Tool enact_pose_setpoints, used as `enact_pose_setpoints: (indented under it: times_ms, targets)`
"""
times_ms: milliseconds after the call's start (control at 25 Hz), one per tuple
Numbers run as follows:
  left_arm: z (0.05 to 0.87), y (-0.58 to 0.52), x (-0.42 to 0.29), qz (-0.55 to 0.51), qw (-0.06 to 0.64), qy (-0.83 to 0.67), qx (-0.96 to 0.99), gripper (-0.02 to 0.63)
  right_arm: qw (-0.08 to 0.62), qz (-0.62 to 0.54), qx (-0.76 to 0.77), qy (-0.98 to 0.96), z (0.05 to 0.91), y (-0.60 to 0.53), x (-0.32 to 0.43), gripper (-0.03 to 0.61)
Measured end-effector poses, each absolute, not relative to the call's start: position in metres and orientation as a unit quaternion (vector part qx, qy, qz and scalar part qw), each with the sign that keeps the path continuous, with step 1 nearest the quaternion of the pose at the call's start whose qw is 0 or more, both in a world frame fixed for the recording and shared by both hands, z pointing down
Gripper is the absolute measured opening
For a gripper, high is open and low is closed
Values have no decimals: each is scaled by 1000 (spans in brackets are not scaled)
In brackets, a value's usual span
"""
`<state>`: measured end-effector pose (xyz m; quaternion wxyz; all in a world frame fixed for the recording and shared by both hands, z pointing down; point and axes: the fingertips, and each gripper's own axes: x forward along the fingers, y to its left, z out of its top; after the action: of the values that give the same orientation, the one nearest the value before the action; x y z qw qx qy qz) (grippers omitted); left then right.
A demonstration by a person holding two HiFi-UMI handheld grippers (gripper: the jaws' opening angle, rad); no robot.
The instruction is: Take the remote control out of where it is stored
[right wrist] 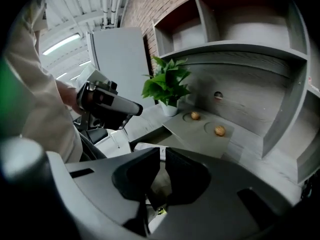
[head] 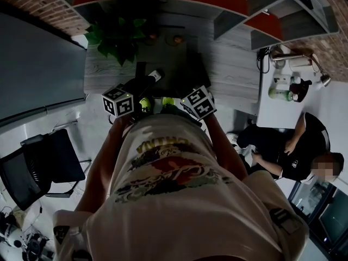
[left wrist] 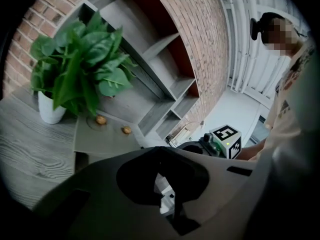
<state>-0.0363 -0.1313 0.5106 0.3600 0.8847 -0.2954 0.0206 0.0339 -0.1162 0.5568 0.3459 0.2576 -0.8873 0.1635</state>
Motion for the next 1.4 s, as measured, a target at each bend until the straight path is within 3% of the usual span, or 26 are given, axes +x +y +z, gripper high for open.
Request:
enact_pose_setpoints:
  times_ms: [320,840,1400]
  targets:
    - [528,-115,-109,6,385,-356,852,5,415,96,161,-890,585,-102,-8,41]
    - [548,-89,-179,-16,405,-411,816,5,470,57,79,-877,623,-100,-53,218]
    - [571,-66,-214,-29,433,-454,778,5,563,-72,-51,-822,673,-113,-72,317]
